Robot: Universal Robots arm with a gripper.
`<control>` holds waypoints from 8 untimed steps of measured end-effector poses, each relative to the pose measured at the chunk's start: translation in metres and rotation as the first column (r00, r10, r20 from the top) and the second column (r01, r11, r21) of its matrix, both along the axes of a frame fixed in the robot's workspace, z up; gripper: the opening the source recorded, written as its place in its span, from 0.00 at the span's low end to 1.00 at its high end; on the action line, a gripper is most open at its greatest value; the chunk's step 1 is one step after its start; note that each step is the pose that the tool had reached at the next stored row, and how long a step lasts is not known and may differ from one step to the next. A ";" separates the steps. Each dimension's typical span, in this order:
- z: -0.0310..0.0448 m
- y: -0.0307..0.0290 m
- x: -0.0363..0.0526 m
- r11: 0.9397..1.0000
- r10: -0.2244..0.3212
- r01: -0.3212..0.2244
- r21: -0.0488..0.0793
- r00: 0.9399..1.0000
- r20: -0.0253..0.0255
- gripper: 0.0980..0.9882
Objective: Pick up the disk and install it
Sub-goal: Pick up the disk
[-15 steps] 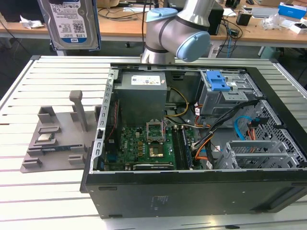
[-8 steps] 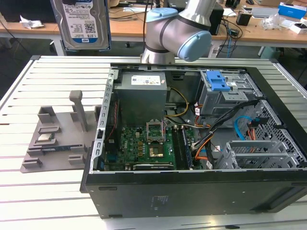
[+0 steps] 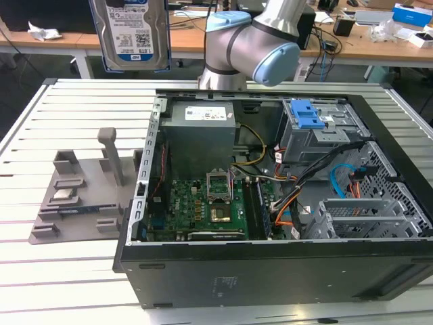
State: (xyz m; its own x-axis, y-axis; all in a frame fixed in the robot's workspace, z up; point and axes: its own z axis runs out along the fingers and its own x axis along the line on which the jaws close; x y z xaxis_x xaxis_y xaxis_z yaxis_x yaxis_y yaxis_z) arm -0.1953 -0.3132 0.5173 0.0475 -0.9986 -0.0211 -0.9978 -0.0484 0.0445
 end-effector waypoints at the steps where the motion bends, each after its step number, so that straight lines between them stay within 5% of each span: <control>1: 0.0000 0.0000 0.0022 1.000 0.000 0.000 0.000 1.000 0.000 0.30; 8: 0.0000 0.0000 0.0202 1.000 0.000 0.000 0.000 1.000 0.000 0.30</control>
State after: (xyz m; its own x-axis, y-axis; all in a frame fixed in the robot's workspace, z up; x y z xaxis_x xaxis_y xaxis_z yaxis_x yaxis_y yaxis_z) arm -0.1752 -0.3132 0.5173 0.0474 -0.9987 -0.0209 -0.9978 -0.0483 0.0446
